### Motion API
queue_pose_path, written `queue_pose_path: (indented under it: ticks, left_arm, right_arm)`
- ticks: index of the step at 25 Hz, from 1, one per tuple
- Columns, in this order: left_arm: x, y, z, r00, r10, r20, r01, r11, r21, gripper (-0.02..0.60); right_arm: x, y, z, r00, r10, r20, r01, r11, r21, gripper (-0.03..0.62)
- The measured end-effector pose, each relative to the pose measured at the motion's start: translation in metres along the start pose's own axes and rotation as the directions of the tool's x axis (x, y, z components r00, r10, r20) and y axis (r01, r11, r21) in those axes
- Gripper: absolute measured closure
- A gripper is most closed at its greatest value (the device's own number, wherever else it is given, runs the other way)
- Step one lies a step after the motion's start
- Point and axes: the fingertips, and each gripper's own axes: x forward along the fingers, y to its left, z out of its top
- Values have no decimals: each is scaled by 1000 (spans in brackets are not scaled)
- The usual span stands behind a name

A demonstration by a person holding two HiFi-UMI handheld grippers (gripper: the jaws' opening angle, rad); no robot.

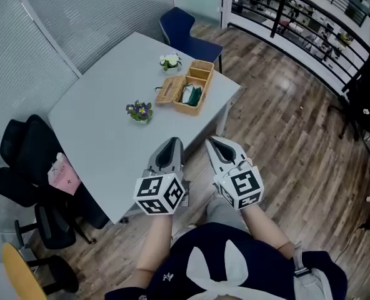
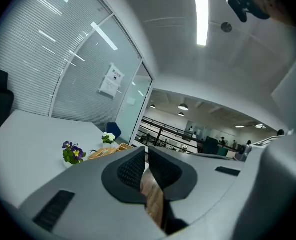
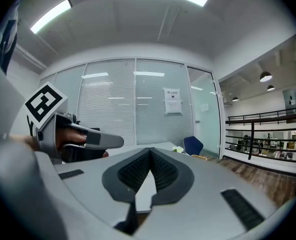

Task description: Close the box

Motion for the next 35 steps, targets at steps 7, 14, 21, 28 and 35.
queue_pose_path:
  ticks: [7, 14, 21, 28, 35]
  left_arm:
    - [40, 13, 8, 998, 58, 12, -57, 997, -45, 533]
    - [83, 20, 5, 994, 109, -9, -109, 991, -80, 385]
    - [113, 31, -4, 980, 197, -17, -197, 969, -149, 379]
    - [130, 48, -32, 971, 232, -66, -241, 944, -226, 379]
    - [146, 83, -42, 962, 259, -87, -273, 910, -312, 379]
  right_arm:
    - [17, -32, -3, 999, 49, -13, -49, 999, 25, 589]
    - [32, -68, -5, 994, 103, -23, -102, 995, 21, 589]
    - [40, -111, -19, 987, 145, -64, -144, 989, 18, 589]
    - [53, -127, -35, 982, 169, -87, -165, 985, 46, 589]
    - [72, -138, -48, 979, 163, -127, -156, 986, 58, 589]
